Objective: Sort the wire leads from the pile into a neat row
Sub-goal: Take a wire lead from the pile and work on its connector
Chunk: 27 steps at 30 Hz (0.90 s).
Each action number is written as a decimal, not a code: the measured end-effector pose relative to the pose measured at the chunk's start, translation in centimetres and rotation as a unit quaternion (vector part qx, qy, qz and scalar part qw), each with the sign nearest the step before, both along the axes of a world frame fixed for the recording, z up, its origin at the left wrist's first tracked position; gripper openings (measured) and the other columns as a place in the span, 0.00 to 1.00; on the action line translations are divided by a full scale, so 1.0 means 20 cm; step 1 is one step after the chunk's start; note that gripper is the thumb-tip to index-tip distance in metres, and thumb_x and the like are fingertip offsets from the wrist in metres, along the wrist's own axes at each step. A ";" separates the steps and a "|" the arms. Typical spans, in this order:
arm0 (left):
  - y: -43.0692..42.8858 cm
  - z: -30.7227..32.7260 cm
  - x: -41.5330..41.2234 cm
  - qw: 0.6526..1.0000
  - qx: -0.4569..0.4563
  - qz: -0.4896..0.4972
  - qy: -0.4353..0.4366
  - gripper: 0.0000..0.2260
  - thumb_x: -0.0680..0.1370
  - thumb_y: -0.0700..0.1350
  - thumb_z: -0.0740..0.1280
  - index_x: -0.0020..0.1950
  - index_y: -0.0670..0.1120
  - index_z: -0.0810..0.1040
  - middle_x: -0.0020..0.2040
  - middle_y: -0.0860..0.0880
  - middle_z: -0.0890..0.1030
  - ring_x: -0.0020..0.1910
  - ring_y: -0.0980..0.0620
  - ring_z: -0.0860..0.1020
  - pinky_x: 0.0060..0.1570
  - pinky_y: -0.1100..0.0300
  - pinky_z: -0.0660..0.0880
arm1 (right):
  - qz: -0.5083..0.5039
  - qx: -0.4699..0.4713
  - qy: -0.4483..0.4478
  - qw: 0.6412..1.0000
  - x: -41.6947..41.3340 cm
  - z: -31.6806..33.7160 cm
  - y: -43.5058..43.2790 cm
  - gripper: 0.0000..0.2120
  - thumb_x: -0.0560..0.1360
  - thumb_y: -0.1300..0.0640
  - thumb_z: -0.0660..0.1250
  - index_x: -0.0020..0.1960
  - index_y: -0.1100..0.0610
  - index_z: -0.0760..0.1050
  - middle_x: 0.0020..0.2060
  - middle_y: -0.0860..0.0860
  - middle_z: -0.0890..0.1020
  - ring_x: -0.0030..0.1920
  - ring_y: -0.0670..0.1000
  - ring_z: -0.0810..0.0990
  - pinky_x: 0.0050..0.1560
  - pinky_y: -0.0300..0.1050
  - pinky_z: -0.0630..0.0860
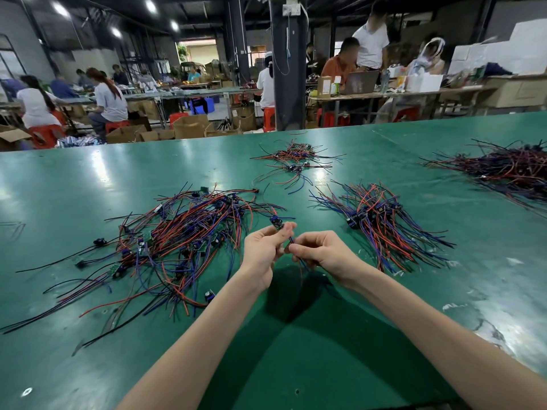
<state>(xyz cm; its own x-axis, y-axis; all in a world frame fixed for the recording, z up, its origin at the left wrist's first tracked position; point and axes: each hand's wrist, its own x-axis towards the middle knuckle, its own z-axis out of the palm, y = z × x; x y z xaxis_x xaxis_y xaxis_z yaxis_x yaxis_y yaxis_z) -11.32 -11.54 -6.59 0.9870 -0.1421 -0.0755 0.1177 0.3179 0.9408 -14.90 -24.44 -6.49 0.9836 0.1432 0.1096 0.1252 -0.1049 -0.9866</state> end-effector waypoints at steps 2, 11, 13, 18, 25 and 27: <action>0.02 0.01 0.02 0.999 -0.024 0.022 0.012 0.03 0.75 0.37 0.68 0.43 0.42 0.81 0.30 0.55 0.81 0.23 0.61 0.64 0.28 0.68 0.65 | 0.004 -0.007 0.004 1.000 -0.01 0.00 0.00 0.06 0.74 0.66 0.68 0.39 0.61 0.78 0.29 0.52 0.78 0.25 0.44 0.65 0.27 0.35 0.62; 0.16 0.06 0.12 0.989 -0.079 0.108 0.064 0.02 0.76 0.36 0.67 0.44 0.39 0.79 0.43 0.48 0.81 0.25 0.62 0.67 0.23 0.71 0.61 | 0.047 -0.040 0.004 0.998 -0.03 -0.03 0.05 0.04 0.74 0.63 0.70 0.40 0.59 0.80 0.26 0.47 0.80 0.24 0.42 0.65 0.26 0.32 0.62; 0.16 0.06 0.13 0.989 -0.078 0.111 0.062 0.02 0.76 0.36 0.67 0.45 0.38 0.79 0.43 0.48 0.81 0.23 0.62 0.68 0.22 0.71 0.61 | 0.046 -0.044 0.009 0.998 -0.02 -0.03 0.04 0.05 0.74 0.62 0.70 0.40 0.58 0.80 0.26 0.47 0.79 0.24 0.43 0.66 0.26 0.33 0.62; 0.16 0.05 0.13 0.990 -0.066 0.123 0.038 0.04 0.76 0.36 0.68 0.42 0.41 0.79 0.42 0.49 0.81 0.24 0.62 0.67 0.25 0.70 0.60 | 0.058 -0.047 0.019 0.997 -0.01 -0.04 0.04 0.09 0.78 0.63 0.64 0.40 0.58 0.79 0.22 0.46 0.74 0.22 0.44 0.65 0.26 0.34 0.62; 0.15 0.04 0.13 0.988 -0.034 0.148 0.004 0.03 0.75 0.37 0.69 0.42 0.42 0.80 0.40 0.51 0.83 0.31 0.61 0.71 0.26 0.69 0.62 | 0.028 -0.124 0.023 0.992 0.02 -0.06 0.03 0.11 0.80 0.63 0.61 0.42 0.57 0.77 0.18 0.45 0.71 0.19 0.40 0.67 0.23 0.30 0.63; 0.15 0.04 0.14 0.988 -0.028 0.153 -0.004 0.01 0.75 0.37 0.69 0.44 0.41 0.81 0.42 0.49 0.83 0.31 0.62 0.72 0.27 0.70 0.62 | 0.039 -0.120 0.022 0.992 0.01 -0.05 0.03 0.11 0.80 0.64 0.59 0.43 0.57 0.76 0.18 0.45 0.72 0.20 0.40 0.67 0.25 0.30 0.63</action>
<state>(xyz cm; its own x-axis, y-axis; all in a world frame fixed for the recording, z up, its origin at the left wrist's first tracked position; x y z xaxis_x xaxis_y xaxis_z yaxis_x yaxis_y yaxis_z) -8.60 -8.51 -5.87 0.9847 0.1599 -0.0686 0.0009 0.3894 0.9211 -14.62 -23.88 -7.52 0.9714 0.2367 0.0209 0.1002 -0.3280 -0.9393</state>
